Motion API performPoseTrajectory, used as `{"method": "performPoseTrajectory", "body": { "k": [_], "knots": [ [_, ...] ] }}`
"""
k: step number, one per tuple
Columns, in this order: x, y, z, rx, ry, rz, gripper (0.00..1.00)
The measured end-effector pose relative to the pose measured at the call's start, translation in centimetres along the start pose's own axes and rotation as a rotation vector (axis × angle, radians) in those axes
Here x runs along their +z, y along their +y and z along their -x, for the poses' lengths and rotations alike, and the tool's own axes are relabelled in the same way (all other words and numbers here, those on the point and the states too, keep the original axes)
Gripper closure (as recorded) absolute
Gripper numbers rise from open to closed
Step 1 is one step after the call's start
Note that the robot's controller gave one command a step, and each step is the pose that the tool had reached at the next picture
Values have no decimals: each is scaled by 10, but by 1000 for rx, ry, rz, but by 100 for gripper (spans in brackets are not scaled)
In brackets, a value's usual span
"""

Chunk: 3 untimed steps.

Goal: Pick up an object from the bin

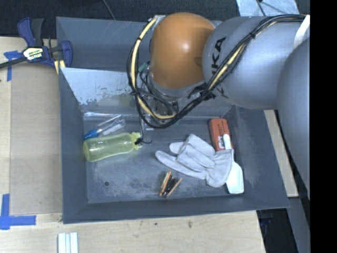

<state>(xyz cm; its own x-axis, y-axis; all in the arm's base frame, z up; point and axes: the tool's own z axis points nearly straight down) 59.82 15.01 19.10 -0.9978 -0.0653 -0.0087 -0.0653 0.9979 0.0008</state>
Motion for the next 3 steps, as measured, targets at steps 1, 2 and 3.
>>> {"method": "performPoseTrajectory", "body": {
  "k": [1, 2, 3],
  "knots": [
    [34, 3, -7, -209, 7, 0, 0],
    [63, 11, 1, -167, 6, 1, 0],
    [80, 23, -1, -145, 9, -1, 0]
  ]
}}
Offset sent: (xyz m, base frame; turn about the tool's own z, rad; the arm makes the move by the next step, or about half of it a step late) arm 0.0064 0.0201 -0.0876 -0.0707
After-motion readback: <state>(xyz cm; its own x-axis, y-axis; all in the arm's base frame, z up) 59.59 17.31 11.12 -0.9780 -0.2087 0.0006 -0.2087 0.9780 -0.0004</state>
